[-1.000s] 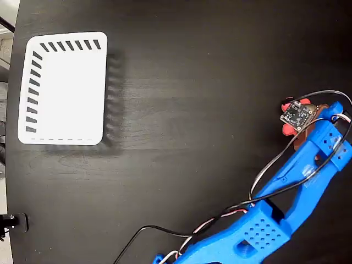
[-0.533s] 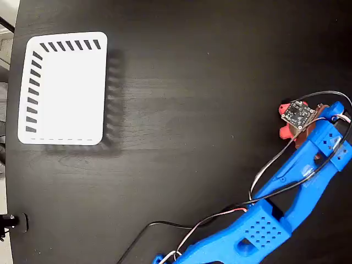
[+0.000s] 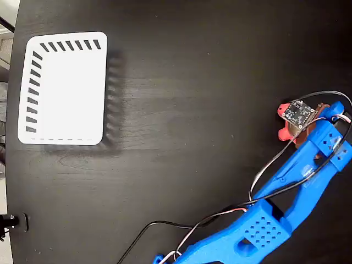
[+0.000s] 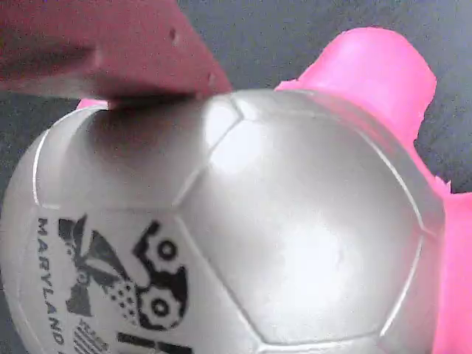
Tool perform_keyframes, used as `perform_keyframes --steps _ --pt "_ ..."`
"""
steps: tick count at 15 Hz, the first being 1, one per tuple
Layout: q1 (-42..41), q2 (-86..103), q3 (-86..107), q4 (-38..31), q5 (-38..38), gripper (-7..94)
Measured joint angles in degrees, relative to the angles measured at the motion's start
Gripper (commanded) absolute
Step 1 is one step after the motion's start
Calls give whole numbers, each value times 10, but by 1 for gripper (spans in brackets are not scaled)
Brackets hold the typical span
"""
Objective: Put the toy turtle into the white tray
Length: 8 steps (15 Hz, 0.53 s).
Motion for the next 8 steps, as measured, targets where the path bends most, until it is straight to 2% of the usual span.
perform_keyframes --steps 3,8 --pt "0 4 11 0 5 -3" --pt "-28 140 166 0 46 -3"
